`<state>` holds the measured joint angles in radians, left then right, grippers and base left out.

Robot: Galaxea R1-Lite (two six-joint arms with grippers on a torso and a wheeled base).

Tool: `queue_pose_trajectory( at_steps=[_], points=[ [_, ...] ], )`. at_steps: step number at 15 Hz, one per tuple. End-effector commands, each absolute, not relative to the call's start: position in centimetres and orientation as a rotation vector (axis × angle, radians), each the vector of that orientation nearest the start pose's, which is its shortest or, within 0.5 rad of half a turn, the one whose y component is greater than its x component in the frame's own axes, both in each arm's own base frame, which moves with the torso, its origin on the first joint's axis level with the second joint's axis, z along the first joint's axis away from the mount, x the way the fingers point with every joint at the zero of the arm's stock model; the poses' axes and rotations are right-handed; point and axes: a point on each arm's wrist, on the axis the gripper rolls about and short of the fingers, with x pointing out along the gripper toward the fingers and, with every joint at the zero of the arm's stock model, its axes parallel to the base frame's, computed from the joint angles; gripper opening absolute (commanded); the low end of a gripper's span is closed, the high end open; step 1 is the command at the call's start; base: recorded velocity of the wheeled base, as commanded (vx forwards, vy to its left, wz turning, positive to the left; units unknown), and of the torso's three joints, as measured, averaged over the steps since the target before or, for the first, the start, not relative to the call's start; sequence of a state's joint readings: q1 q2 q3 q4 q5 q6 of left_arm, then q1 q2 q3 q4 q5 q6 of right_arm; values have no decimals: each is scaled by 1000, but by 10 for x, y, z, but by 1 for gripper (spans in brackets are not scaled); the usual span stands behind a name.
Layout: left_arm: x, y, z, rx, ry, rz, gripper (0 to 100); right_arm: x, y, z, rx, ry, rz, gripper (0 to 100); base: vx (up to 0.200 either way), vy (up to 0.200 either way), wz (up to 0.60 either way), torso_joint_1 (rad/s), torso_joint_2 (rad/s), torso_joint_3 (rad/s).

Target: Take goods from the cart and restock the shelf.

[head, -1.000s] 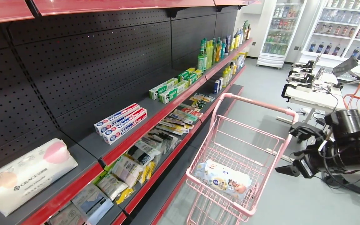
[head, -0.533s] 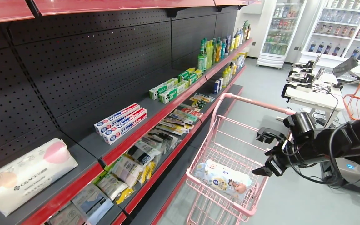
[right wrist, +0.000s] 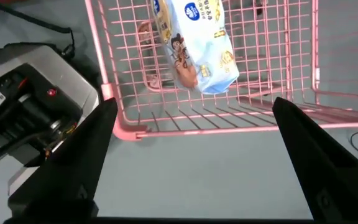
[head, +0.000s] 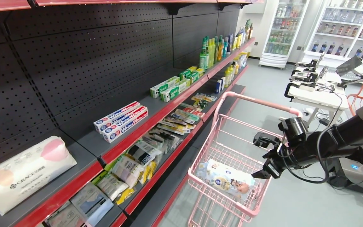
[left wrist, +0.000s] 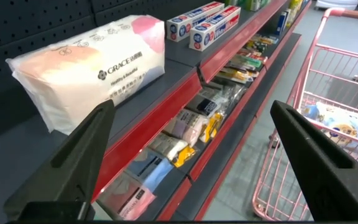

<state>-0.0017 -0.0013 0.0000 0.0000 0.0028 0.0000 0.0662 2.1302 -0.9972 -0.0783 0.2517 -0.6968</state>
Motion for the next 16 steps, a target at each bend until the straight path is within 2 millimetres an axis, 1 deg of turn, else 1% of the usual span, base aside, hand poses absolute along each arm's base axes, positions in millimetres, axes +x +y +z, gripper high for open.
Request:
queue_pose_trajectory(
  at_steps=[1, 6, 8, 11, 12, 16],
  points=[
    [-23, 0, 75, 0, 0, 2, 100, 357, 29, 34, -547, 902, 653, 100, 0, 0, 0, -119, 232, 115],
    [-23, 0, 75, 0, 0, 2, 100, 367, 31, 18, -585, 909, 692, 100, 0, 0, 0, -147, 304, 159],
    [-23, 0, 75, 0, 0, 2, 100, 375, 30, 14, -595, 899, 692, 100, 0, 0, 0, -156, 334, 186],
    [-23, 0, 75, 0, 0, 2, 100, 383, 20, 11, -631, 874, 702, 100, 0, 0, 0, -147, 338, 185],
    [-23, 0, 75, 0, 0, 2, 100, 387, 19, 8, -632, 873, 705, 100, 0, 0, 0, -154, 334, 178],
    [-23, 0, 75, 0, 0, 2, 100, 395, 16, 8, -633, 858, 693, 100, 0, 0, 0, -156, 344, 192]
  ],
)
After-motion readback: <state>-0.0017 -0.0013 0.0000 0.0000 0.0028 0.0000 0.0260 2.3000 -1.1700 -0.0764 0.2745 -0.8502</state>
